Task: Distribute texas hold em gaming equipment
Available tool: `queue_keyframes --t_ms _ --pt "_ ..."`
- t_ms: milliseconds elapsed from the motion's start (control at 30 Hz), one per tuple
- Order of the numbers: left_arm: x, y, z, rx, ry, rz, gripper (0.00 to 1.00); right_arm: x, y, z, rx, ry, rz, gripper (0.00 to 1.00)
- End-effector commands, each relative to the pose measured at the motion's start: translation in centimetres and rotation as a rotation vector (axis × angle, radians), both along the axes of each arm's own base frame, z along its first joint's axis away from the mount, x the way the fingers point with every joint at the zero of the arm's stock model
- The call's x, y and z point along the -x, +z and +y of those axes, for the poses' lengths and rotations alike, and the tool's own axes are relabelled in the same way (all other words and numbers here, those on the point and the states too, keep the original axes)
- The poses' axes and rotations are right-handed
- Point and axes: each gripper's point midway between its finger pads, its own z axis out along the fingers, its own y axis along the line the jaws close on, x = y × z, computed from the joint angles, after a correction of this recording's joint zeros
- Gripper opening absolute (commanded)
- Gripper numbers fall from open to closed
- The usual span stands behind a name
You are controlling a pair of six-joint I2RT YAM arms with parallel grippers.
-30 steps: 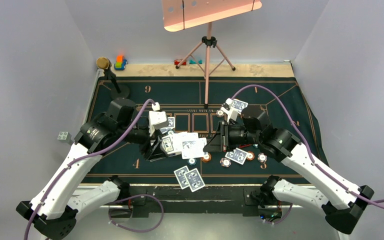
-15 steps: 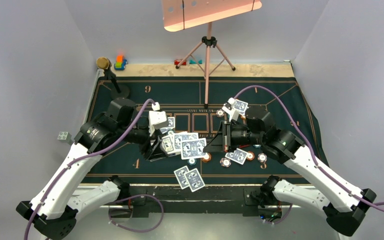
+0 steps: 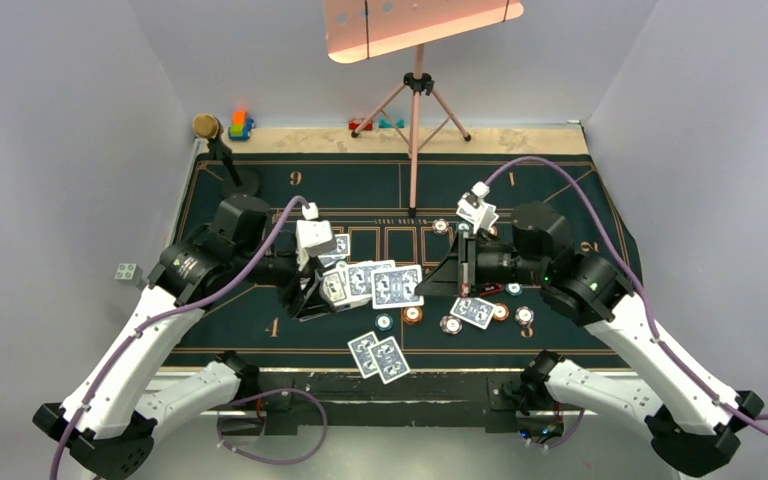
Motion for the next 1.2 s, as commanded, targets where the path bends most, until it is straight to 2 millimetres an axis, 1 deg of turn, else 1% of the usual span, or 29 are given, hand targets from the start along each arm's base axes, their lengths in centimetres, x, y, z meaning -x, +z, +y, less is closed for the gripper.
queue_keyframes --t_ms 0,67,133,300,467,733,867,933,1033,1100,1167 --pt "-1.1 2.0 -0.3 0.053 0.023 -0.046 0.0 0.2 2.1 -2.4 0.04 -0.04 -0.084 0.0" --pt "-1.1 2.1 -0.5 0.066 0.023 -0.035 0.0 0.1 1.9 -2.8 0.045 -0.055 -0.085 0.0" --pt "-1.1 2.2 -0.5 0.072 0.023 -0.032 0.0 -0.1 1.3 -3.1 0.053 -0.075 -0.071 0.0" --pt "-1.3 2.3 -0.3 0.074 0.031 -0.027 0.0 -1.7 -1.2 -5.4 0.142 -0.186 -0.05 0.0" --pt "-1.5 2.3 -0.2 0.079 0.038 -0.028 0.0 -3.5 -6.1 -7.8 0.279 -0.293 0.02 0.0" --pt "-1.3 2.5 -0.1 0.082 0.033 -0.027 0.0 -7.3 -13.7 -10.5 0.398 -0.462 0.137 0.0" --pt "-1.1 2.5 0.0 0.083 0.027 -0.026 0.0 -9.2 -17.1 -12.3 0.461 -0.559 0.167 0.0" --pt "-1.0 2.5 0.0 0.082 0.028 -0.033 0.0 -9.6 -18.9 -13.5 0.52 -0.596 0.18 0.0" --pt "-1.0 2.4 0.1 0.08 0.03 -0.033 0.0 -9.5 -21.3 -15.3 0.609 -0.632 0.213 0.0" --pt "-0.9 2.3 0.1 0.081 0.028 -0.028 0.0 -9.4 -22.2 -16.4 0.64 -0.667 0.221 0.0" --pt "-1.0 2.2 0.0 0.085 0.027 -0.024 0.0 -9.6 -22.4 -17.1 0.644 -0.701 0.213 0.0"
